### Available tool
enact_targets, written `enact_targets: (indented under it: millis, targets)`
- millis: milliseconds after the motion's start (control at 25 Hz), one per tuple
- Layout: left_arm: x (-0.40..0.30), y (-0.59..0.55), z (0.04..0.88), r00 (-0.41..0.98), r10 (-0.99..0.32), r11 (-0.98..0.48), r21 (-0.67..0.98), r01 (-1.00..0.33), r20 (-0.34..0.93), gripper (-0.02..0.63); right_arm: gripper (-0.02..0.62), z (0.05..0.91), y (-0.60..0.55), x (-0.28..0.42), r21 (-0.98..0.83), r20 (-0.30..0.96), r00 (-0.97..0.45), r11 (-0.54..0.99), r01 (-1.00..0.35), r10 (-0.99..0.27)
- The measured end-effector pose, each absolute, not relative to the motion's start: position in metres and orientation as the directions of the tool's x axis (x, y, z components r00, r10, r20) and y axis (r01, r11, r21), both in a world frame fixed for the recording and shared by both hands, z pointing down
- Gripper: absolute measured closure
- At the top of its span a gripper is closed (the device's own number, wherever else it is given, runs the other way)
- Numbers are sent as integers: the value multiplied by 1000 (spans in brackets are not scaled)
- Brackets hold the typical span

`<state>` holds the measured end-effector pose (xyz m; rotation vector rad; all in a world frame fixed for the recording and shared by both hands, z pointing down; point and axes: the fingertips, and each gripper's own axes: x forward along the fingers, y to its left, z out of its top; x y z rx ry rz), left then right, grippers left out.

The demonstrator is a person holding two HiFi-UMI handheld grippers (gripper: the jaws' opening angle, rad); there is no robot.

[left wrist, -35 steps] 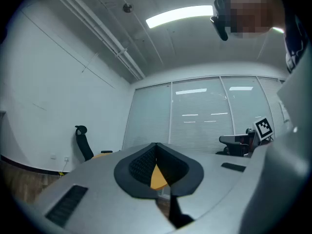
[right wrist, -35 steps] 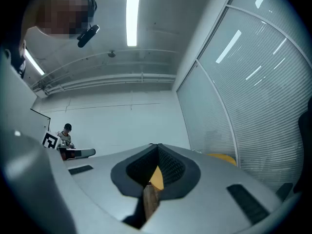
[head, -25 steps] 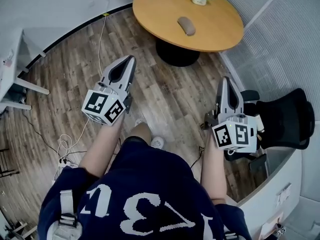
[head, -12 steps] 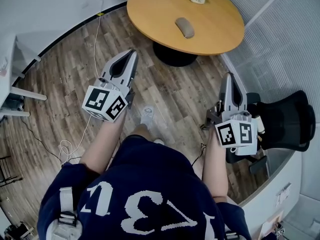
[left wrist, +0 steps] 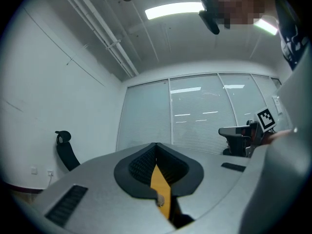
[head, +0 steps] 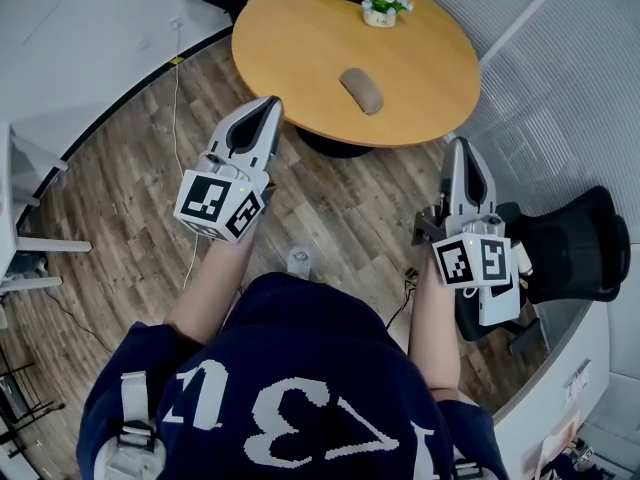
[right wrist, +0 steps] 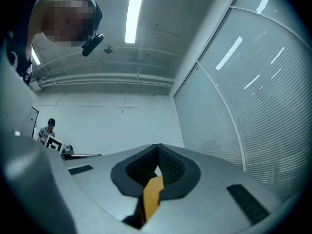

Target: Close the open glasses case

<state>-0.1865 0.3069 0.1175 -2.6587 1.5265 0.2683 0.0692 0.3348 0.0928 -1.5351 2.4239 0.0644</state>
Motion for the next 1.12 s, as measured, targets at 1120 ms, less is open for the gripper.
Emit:
enact_targets:
  millis: [1120]
  targets:
    - [-203,109,128,463,-851,-501,117,-858,-249,594,574,103,111,51,-101,-258,-509,546,-831,-822]
